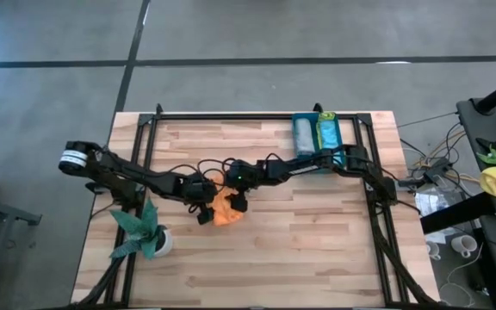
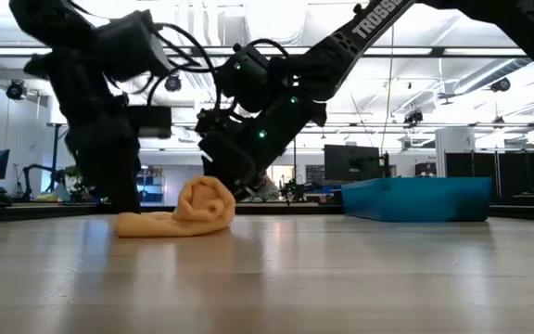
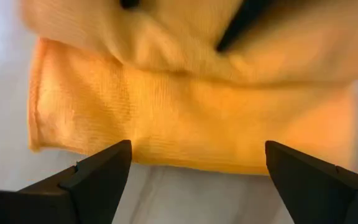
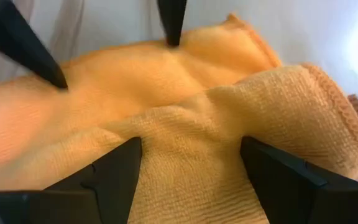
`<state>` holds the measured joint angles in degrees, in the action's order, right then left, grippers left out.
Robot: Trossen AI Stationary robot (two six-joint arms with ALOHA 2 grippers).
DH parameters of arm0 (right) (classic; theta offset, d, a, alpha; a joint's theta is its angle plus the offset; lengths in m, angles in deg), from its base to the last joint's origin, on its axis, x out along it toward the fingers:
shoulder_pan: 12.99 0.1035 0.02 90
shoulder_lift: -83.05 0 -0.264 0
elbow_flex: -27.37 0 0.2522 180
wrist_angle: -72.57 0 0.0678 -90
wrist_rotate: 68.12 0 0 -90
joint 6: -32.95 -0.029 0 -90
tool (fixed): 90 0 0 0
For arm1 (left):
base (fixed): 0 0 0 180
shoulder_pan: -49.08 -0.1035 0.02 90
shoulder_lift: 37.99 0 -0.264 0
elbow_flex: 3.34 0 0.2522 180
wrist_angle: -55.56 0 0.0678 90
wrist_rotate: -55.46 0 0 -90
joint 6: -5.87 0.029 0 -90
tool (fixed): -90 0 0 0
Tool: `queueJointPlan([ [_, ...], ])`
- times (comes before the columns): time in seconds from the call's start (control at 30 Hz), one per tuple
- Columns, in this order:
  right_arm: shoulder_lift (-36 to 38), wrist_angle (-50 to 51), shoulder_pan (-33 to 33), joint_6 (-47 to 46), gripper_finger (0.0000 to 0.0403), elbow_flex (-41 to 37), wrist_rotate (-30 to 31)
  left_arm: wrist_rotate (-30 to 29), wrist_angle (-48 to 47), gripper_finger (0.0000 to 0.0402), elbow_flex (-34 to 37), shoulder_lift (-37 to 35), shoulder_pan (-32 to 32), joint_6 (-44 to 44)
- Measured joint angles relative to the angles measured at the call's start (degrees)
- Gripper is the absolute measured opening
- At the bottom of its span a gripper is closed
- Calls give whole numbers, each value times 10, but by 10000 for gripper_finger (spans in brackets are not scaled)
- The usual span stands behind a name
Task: Roll microfiber towels into tight, uniform cylinder then place into a basket
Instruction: Roll the orange towel
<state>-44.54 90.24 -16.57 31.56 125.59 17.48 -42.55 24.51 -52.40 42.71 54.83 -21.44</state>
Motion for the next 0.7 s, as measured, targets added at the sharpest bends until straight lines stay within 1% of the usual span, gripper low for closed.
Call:
queueJointPlan([
  [0.1, 0, 2, 1, -1, 274, -2, -6, -12, -11, 352, -10, -46, 1, -31],
  [0.17, 0, 1, 2, 3, 274, -2, -14, -47, 16, 352, -2, -71, 5, -38],
  [0.23, 0, 2, 2, 14, 274, -2, -18, -84, 78, 352, 19, -82, 5, -8],
  [0.33, 0, 3, 3, 38, 274, -3, -21, -90, 211, 352, 63, -86, 5, 65],
  [0.43, 0, 4, 3, 48, 274, -3, -22, -90, 306, 352, 96, -69, 7, 97],
  [0.57, 0, 4, 3, 30, 274, -3, -22, -85, 364, 352, 115, -35, 9, 121],
  [0.7, 0, 4, 3, 27, 274, -3, -22, -62, 398, 352, 103, 4, 23, 121],
])
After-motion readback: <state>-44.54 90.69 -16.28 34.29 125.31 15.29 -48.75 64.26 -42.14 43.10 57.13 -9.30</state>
